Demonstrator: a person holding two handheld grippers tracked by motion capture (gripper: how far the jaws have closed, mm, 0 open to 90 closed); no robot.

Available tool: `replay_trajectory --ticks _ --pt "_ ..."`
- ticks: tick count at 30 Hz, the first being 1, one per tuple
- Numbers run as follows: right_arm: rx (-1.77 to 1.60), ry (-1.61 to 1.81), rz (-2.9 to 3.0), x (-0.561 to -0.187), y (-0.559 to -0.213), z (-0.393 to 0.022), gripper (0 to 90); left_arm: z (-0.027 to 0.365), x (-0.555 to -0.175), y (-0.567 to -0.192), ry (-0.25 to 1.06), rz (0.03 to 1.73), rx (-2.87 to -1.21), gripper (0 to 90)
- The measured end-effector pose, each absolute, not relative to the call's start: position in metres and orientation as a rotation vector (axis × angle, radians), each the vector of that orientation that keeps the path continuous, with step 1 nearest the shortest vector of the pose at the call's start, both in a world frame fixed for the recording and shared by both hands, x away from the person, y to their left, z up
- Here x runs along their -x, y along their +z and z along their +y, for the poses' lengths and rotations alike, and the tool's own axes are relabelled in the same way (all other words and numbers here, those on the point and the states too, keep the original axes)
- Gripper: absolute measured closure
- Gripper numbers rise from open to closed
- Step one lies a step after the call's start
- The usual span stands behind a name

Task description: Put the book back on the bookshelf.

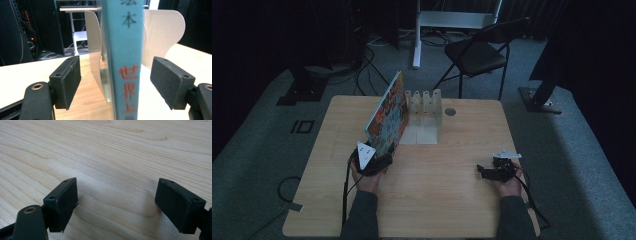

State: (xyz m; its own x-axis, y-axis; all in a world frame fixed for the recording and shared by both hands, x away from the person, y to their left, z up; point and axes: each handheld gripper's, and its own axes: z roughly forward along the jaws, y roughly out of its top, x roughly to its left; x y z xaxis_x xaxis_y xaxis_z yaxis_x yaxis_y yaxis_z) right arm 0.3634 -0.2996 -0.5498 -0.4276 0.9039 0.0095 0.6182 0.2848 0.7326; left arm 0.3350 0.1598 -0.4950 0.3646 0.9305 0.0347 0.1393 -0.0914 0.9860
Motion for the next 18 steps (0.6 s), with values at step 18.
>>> replay_trajectory --ticks 18 --pt "-1.368 0.946 2.15 -0.363 -0.55 -0.3 17.8 0.176 -0.309 -0.499 0.855 1.006 -1.57 25.0"
